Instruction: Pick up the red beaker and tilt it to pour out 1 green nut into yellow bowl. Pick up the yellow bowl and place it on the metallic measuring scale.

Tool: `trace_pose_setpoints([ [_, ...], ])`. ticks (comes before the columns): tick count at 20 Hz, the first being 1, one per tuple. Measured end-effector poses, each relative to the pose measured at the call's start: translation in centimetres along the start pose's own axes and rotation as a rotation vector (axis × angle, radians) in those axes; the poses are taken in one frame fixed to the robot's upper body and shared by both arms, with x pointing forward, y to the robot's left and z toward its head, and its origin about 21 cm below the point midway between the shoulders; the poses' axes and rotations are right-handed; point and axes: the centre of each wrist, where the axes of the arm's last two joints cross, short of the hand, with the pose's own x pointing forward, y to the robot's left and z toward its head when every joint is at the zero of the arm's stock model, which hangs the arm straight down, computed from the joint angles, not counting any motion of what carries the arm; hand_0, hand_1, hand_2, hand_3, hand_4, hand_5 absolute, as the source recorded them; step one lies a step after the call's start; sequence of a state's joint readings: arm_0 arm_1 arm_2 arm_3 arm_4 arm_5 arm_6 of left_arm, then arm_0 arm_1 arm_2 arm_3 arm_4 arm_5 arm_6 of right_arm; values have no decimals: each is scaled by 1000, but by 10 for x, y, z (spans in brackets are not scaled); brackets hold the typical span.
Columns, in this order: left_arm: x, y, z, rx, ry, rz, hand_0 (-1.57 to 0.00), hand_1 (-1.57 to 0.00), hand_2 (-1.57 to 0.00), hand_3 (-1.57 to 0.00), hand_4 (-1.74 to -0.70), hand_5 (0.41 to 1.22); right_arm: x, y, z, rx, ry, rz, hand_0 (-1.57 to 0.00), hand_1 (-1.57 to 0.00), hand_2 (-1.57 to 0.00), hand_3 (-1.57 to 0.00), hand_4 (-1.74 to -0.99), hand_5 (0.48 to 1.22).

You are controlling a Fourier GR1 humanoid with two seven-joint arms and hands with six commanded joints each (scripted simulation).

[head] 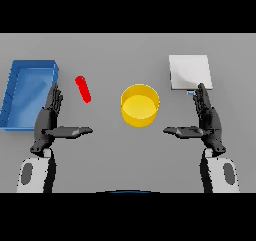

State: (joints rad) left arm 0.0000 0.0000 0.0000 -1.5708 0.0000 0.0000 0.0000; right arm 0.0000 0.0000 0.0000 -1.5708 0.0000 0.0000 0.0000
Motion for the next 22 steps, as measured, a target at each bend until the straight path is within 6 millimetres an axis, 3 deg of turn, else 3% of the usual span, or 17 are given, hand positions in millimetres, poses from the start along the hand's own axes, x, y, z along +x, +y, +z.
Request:
trace_pose_setpoints([
  [6,2,-1,-6,4,4,1,1,1,1,1,-1204,652,1,-4,0,1,0,0,1,1,1,1,-1245,681],
  [7,6,4,1,-23,-22,-81,1,1,1,1,-1207,649,3,-12,11,9,-91,141,1,1,1,1,-1242,678],
  [9,13,-3,13,-67,-51,-143,1,1,1,1,-1218,654,6,-10,27,37,-155,270,1,1,1,1,-1235,679],
  [13,19,-2,15,-76,-14,-188,1,1,1,1,-1230,662,12,-5,32,47,-142,316,1,1,1,1,-1245,681],
  [17,13,-8,7,-112,13,-199,1,1,1,1,-1301,702,14,-10,34,65,-157,276,1,1,1,1,-1275,680],
  [22,8,-17,-28,-146,33,-196,1,1,1,1,-1379,739,12,-6,35,70,-155,251,1,1,1,1,-1308,679],
])
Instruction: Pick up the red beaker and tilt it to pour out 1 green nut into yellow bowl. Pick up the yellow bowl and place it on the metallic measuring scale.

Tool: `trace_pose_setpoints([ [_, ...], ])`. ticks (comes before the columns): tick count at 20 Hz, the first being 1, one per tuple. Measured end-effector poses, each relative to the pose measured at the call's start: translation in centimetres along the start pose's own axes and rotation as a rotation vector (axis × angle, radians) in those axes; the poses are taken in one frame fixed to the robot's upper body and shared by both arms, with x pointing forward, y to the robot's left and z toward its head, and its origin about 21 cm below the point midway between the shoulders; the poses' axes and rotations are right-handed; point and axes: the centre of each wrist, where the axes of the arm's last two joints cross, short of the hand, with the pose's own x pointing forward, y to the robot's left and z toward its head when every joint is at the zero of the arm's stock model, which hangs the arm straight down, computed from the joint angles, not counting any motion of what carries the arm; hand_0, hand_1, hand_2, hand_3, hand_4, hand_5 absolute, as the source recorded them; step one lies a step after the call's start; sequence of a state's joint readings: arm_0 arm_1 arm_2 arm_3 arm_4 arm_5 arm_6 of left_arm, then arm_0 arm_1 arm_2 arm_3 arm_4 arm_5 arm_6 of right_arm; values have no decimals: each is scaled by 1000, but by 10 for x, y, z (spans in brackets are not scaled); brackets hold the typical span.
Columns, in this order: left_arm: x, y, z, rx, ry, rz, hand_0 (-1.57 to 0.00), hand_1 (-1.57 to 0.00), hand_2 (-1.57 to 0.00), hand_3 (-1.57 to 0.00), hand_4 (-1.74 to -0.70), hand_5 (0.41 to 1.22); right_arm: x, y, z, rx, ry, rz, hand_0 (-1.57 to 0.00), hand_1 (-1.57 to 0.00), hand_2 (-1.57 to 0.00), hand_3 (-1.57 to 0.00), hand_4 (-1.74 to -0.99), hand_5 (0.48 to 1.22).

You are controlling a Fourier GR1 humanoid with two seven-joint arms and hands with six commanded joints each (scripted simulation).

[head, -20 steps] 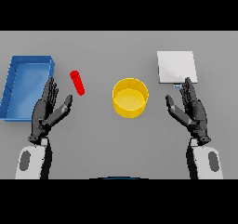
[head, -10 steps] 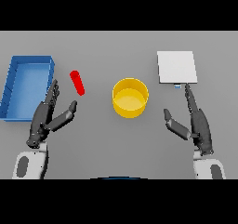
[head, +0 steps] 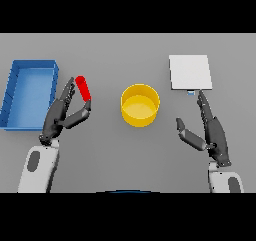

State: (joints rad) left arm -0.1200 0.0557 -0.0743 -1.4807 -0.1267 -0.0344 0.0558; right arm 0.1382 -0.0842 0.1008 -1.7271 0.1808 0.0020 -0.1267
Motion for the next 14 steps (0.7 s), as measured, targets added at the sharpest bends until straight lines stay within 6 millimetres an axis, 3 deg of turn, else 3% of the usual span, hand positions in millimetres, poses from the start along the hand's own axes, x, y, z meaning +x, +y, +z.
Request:
trace_pose_setpoints([
  [8,-21,1,-41,23,78,-1,1,1,1,1,-1333,714,3,-2,-4,-10,12,-15,1,1,1,1,-1338,688],
  [14,-16,-1,-66,14,53,-11,1,1,1,1,-1314,704,1,-4,-3,-12,14,-16,1,1,1,1,-1332,685],
])
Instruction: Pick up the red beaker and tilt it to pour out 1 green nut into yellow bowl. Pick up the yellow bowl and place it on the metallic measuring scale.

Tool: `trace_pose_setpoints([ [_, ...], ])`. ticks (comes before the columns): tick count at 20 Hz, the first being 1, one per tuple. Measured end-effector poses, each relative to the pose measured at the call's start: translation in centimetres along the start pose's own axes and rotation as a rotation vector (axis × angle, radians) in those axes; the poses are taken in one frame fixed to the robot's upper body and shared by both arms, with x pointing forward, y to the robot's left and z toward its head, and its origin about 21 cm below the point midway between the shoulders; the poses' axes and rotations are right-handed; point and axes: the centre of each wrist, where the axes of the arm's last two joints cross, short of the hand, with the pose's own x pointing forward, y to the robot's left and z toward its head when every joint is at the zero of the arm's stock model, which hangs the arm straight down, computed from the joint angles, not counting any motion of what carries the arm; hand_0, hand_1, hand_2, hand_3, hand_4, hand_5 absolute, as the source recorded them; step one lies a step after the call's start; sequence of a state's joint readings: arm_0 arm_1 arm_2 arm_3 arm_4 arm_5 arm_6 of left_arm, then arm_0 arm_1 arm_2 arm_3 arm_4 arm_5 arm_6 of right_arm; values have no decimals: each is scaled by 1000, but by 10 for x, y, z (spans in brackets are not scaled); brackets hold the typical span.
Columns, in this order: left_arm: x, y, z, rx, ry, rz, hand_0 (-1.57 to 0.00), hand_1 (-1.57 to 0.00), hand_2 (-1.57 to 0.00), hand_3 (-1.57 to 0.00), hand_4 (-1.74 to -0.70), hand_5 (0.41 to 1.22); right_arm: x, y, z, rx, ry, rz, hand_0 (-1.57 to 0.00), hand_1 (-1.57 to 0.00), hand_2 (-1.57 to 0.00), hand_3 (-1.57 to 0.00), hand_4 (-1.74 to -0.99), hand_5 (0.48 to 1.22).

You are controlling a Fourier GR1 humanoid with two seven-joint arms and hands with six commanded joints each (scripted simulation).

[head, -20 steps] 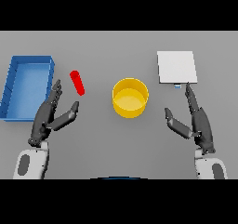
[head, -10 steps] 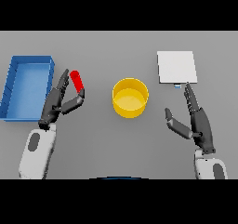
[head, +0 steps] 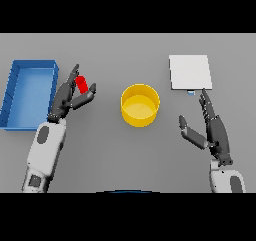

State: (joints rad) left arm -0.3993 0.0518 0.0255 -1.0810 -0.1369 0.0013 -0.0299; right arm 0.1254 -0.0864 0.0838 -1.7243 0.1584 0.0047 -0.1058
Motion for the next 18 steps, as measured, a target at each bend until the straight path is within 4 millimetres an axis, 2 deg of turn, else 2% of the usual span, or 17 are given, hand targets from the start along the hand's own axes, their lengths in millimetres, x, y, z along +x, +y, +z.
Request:
trace_pose_setpoints([
  [6,4,-5,-19,-26,7,-7,1,1,1,1,-1343,725,0,4,2,8,7,-5,1,1,1,1,-1305,681],
  [8,4,-4,-24,-22,-18,4,1,1,-30,-3,-1389,752,1,-3,1,-7,7,-4,1,1,1,1,-1295,683],
  [9,0,-6,-24,-13,-29,20,-81,-84,-122,-75,-1416,770,1,-1,-1,-8,5,2,1,1,1,1,-1291,684],
  [10,-4,-9,-24,-3,-22,34,-253,-276,-307,-220,-1444,795,-1,-2,1,-5,5,12,1,1,1,1,-1289,684],
  [12,0,-16,-27,20,-14,58,-681,-701,-715,-706,-1441,949,1,-2,0,1,-3,8,1,1,1,1,-1285,683],
  [14,0,-21,-28,50,-14,18,-1001,-1014,-1023,-1018,-1440,1047,-1,-2,0,2,5,9,1,1,1,1,-1287,684],
  [17,-2,-26,-28,46,-53,6,-1279,-1286,-1290,-1288,-1447,1132,0,1,-4,2,-1,3,1,1,1,1,-1293,682],
  [18,-3,-27,-26,47,-66,5,-1338,-1343,-1347,-1344,-1506,1132,1,1,-4,3,-7,2,1,1,1,1,-1296,681],
])
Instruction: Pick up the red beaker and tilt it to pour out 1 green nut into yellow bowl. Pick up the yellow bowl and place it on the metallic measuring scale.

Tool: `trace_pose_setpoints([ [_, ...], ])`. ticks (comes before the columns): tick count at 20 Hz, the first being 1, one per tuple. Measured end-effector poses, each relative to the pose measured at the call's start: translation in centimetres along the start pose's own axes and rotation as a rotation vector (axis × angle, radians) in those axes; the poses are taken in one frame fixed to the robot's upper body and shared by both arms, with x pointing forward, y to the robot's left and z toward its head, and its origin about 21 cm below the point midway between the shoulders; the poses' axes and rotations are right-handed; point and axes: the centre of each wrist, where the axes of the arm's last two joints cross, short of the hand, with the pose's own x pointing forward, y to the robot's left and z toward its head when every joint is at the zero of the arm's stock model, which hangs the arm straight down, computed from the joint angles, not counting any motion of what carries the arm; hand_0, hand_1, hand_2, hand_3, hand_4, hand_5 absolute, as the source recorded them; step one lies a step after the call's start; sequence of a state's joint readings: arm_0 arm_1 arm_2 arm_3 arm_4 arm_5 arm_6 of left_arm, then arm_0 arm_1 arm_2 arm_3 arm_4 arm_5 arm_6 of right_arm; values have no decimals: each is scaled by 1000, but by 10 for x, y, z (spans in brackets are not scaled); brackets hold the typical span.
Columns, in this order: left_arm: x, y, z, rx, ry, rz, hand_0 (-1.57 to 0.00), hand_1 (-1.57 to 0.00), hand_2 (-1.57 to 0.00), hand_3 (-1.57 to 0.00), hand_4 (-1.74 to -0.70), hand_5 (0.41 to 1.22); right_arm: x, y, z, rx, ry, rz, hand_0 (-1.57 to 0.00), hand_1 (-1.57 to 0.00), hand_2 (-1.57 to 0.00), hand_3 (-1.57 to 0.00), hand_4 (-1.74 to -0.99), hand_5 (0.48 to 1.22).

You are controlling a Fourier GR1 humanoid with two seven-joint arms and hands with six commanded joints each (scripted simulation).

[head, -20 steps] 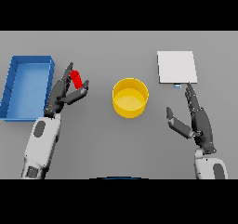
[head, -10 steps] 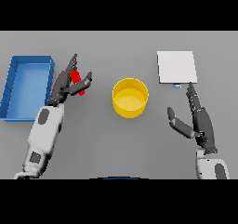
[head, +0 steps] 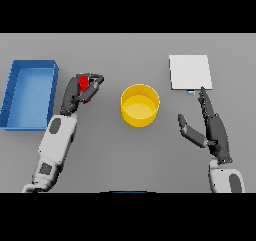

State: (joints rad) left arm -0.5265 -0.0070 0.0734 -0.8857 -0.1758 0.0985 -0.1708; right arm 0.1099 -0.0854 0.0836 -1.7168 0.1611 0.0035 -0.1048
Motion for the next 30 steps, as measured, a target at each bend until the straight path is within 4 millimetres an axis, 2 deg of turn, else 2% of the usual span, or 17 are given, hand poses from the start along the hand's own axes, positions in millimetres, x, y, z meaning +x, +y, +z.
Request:
trace_pose_setpoints([
  [3,2,0,-3,25,-24,21,-1452,-1454,-1456,-1455,-1621,1117,-2,-1,0,8,-4,3,1,1,1,1,-1288,679],
  [6,11,4,-6,32,-55,20,-1510,-1511,-1512,-1512,-1679,1103,0,3,-2,14,-15,11,1,1,1,1,-1263,671],
  [11,45,7,-10,36,-142,-38,-1551,-1551,-1552,-1552,-1721,1101,-1,4,-1,10,-14,31,1,1,1,1,-1245,673],
  [12,49,7,-10,17,-154,-84,-1555,-1555,-1556,-1555,-1725,1107,-1,4,1,11,-19,33,1,1,1,1,-1249,679],
  [15,79,3,-15,-88,-179,-314,-1563,-1563,-1563,-1563,-1733,1121,2,4,-1,0,-11,61,1,1,1,1,-1243,691],
  [17,84,-1,-11,-140,-182,-405,-1563,-1563,-1563,-1563,-1733,1117,6,5,0,3,-28,69,1,1,1,1,-1243,696],
  [21,88,-6,-3,-177,-187,-470,-1564,-1565,-1565,-1565,-1734,1112,4,1,5,7,-12,70,1,1,1,1,-1248,711],
  [24,98,-12,-10,-226,-201,-701,-1568,-1568,-1568,-1568,-1738,1123,7,4,5,20,-9,65,1,1,1,1,-1260,719],
  [25,104,-20,-13,-246,-222,-787,-1568,-1568,-1568,-1568,-1738,1137,6,8,4,21,-3,58,1,1,1,1,-1266,720],
  [30,118,-36,-22,-353,-321,-1172,-1570,-1570,-1570,-1570,-1740,1186,3,5,5,19,-8,50,1,1,1,1,-1268,720],
])
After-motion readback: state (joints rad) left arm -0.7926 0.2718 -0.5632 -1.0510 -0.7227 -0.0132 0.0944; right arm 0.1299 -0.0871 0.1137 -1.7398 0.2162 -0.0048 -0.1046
